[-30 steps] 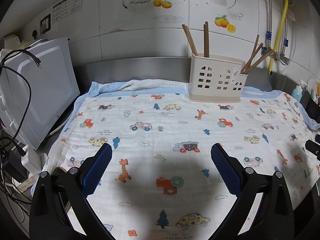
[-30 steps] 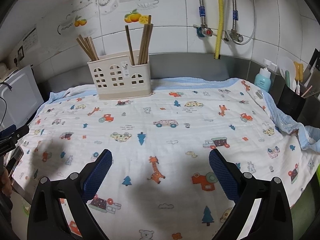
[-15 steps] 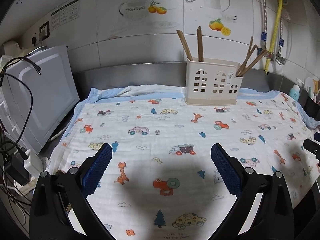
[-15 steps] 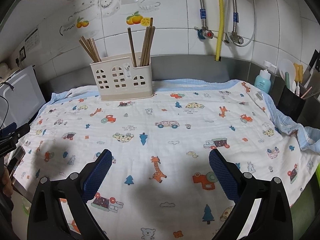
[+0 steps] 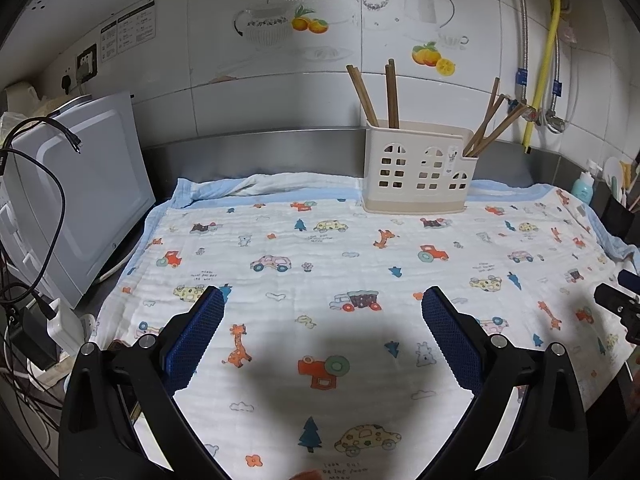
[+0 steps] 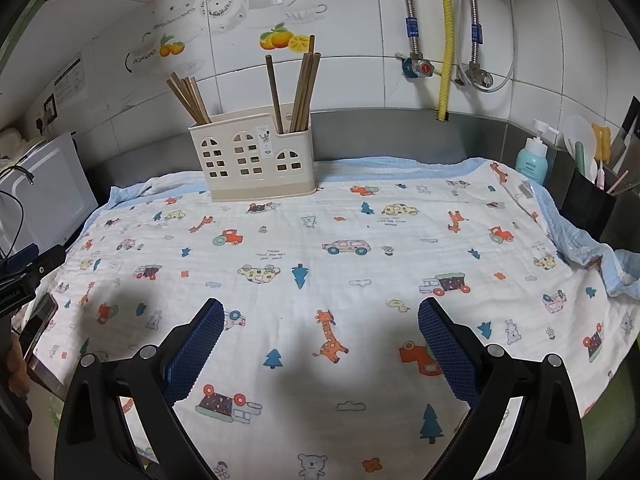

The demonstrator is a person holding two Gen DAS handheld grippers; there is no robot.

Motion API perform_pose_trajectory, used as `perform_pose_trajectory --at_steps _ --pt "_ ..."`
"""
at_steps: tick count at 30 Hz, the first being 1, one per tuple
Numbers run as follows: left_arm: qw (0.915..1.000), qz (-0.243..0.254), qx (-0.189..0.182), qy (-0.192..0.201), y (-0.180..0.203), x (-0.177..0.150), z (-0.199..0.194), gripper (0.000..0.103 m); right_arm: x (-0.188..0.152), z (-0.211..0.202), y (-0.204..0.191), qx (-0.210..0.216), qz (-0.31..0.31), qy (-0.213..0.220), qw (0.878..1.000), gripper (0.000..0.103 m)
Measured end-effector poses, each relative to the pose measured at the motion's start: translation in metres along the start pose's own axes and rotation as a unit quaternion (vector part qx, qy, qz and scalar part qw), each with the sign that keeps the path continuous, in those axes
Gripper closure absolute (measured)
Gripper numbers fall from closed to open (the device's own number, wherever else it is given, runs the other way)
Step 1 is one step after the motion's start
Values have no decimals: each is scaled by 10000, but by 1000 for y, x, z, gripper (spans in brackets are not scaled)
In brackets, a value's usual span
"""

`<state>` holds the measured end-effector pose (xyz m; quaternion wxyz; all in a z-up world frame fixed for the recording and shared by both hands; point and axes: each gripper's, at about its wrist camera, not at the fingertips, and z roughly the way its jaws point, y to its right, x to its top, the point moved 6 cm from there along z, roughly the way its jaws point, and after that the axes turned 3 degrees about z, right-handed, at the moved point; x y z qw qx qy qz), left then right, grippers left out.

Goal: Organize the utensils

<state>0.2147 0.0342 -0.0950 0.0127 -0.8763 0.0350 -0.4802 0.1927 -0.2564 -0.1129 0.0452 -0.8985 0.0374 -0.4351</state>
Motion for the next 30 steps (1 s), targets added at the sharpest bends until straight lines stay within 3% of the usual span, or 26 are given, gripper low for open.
perform_pose_trajectory --at_steps 30 --pt "9998 106 -172 -81 23 -7 -5 5 5 -15 -26 138 -156 141 9997 9"
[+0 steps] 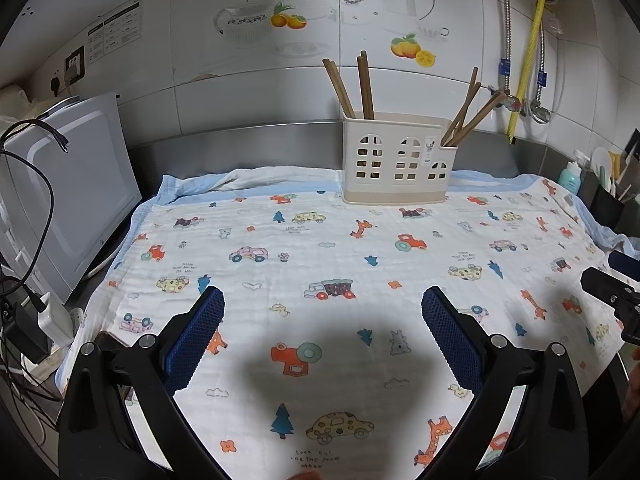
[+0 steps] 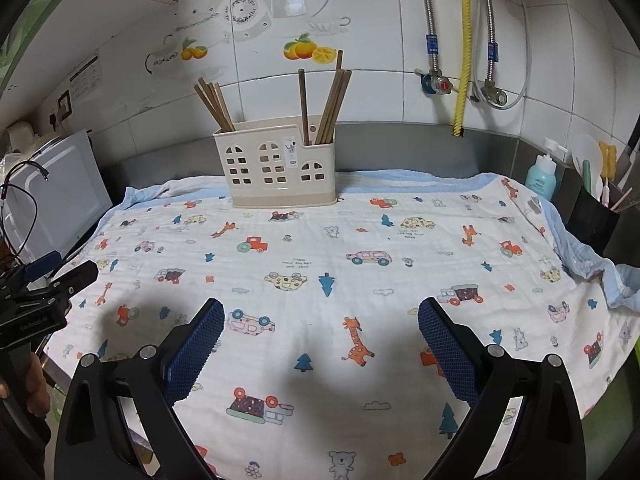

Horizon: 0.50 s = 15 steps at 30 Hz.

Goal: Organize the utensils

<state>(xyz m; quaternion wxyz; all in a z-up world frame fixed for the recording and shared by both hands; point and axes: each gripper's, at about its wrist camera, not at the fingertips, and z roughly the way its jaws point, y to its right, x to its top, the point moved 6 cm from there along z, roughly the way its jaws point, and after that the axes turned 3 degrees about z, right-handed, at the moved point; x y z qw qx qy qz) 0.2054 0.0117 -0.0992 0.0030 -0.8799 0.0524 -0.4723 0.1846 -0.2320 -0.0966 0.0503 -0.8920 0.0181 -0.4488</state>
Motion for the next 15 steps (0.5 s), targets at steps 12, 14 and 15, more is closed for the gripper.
perform_pose_trajectory --at_steps 12,14,15 --pt "10000 76 -51 11 7 1 -3 5 0 -3 -5 25 -24 13 10000 9" --pt "9999 88 -52 9 8 1 -3 5 0 -3 -5 20 -39 5 10000 9" --pt "9999 89 -48 -7 9 0 -2 5 0 -4 -5 14 -51 18 10000 9"
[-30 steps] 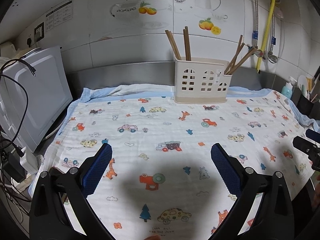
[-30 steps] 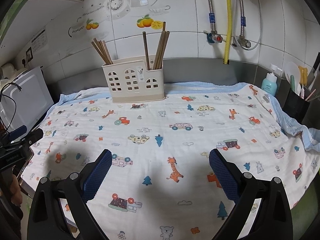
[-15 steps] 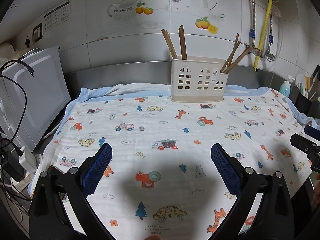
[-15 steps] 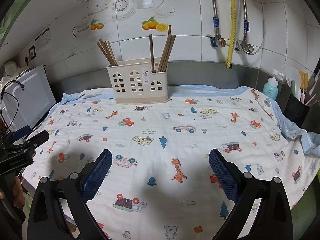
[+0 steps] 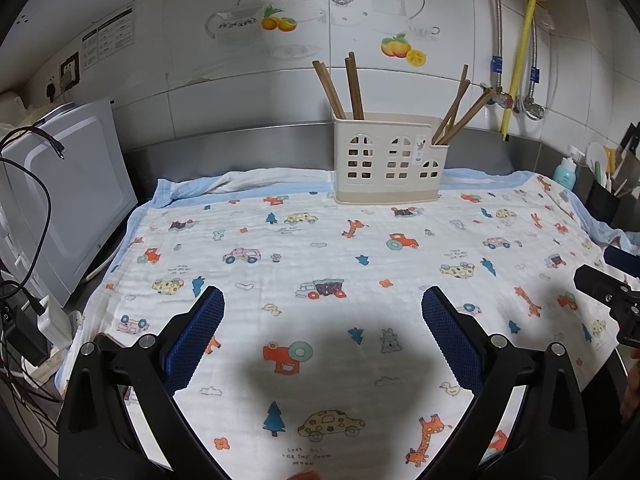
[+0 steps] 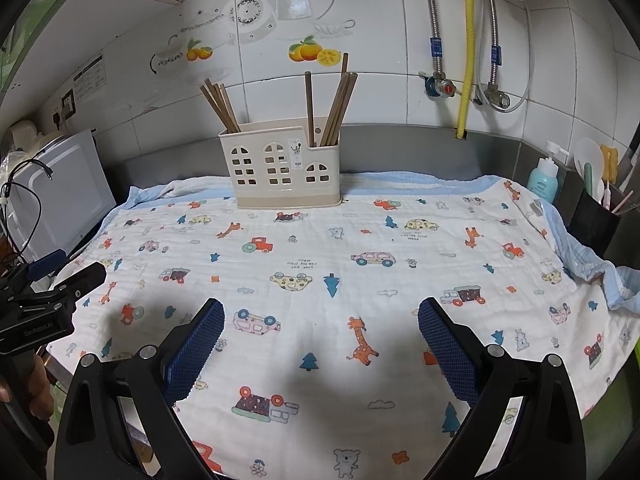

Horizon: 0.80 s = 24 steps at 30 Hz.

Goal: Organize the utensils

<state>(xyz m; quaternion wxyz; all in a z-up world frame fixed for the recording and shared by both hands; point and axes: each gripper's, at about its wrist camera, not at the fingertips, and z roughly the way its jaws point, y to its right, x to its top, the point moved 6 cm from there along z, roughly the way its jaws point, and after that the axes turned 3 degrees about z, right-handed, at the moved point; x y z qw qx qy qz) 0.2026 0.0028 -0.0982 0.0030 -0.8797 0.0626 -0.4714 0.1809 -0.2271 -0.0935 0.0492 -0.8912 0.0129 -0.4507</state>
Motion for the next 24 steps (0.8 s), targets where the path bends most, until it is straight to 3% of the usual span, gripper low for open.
perform_pose_trajectory --at_steps 24 --pt "9998 132 -83 98 12 2 -2 5 0 1 -4 36 -10 11 10000 9"
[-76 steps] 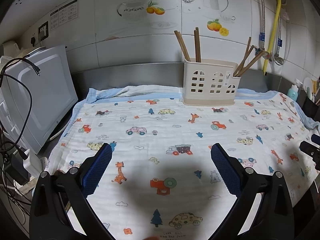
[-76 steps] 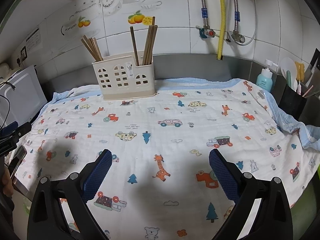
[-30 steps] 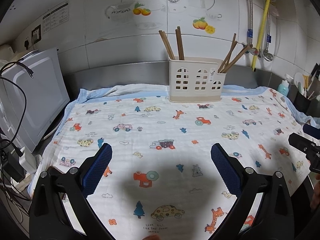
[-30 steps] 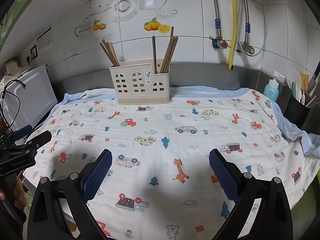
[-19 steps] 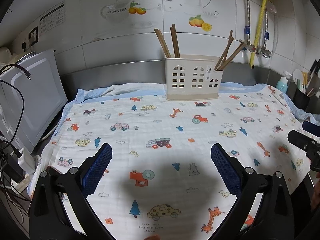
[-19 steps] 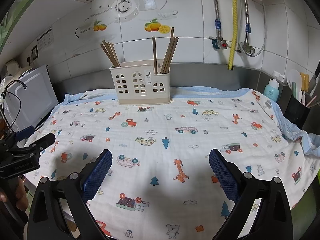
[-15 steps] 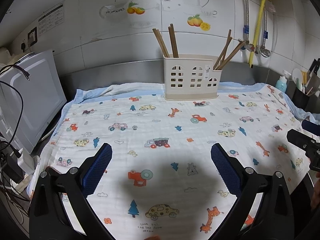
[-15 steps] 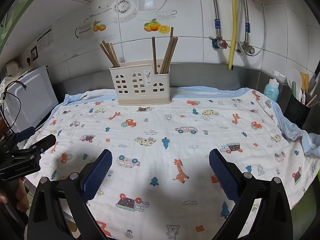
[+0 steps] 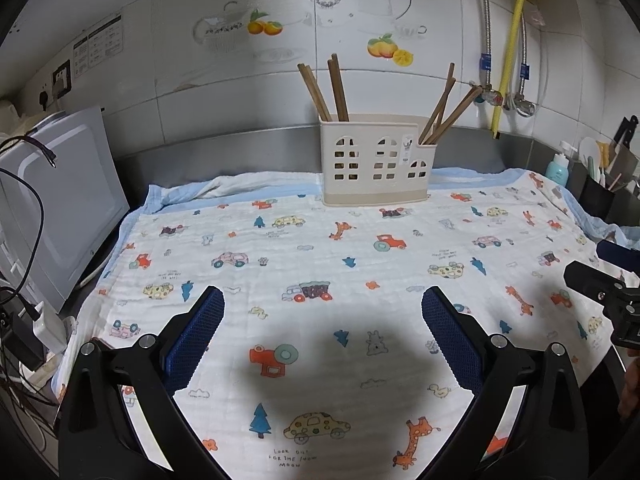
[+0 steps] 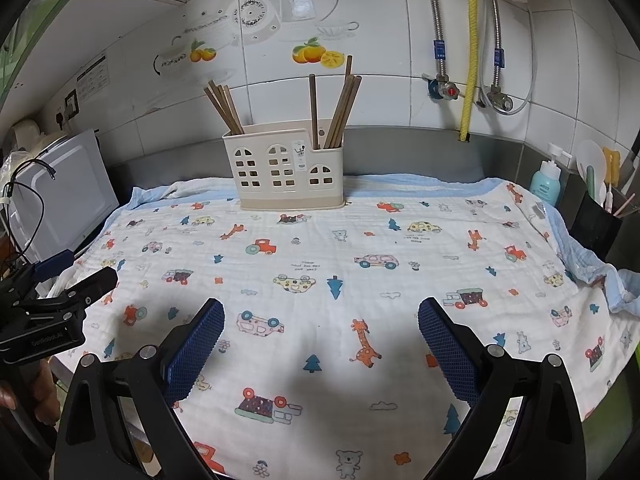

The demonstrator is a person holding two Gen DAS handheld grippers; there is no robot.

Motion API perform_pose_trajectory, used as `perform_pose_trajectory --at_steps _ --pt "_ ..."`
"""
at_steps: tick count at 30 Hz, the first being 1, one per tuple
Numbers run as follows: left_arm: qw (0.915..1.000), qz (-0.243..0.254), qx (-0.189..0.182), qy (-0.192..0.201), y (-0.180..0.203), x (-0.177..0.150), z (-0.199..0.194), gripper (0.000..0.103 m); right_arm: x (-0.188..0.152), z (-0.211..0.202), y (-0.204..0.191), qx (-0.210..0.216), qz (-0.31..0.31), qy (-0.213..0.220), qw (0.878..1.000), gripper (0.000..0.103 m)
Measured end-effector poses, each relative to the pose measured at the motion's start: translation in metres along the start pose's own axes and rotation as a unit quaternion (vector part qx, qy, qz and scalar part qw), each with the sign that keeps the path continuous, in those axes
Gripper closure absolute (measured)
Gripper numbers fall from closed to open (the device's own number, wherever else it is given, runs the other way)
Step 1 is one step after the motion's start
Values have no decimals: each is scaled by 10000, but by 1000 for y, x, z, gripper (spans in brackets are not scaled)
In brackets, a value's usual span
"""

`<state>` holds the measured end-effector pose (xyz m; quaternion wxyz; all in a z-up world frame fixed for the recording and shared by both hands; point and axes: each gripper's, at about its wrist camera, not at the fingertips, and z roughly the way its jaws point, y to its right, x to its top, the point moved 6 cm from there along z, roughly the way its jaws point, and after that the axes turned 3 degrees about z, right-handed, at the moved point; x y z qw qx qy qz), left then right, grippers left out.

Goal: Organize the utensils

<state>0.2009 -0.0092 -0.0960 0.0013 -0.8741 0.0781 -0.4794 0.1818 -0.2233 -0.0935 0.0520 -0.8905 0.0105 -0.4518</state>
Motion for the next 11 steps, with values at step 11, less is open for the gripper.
perform_pose_trajectory --at_steps 11 --pt "10000 28 -19 -53 2 0 2 5 0 1 -2 18 12 -9 10000 9"
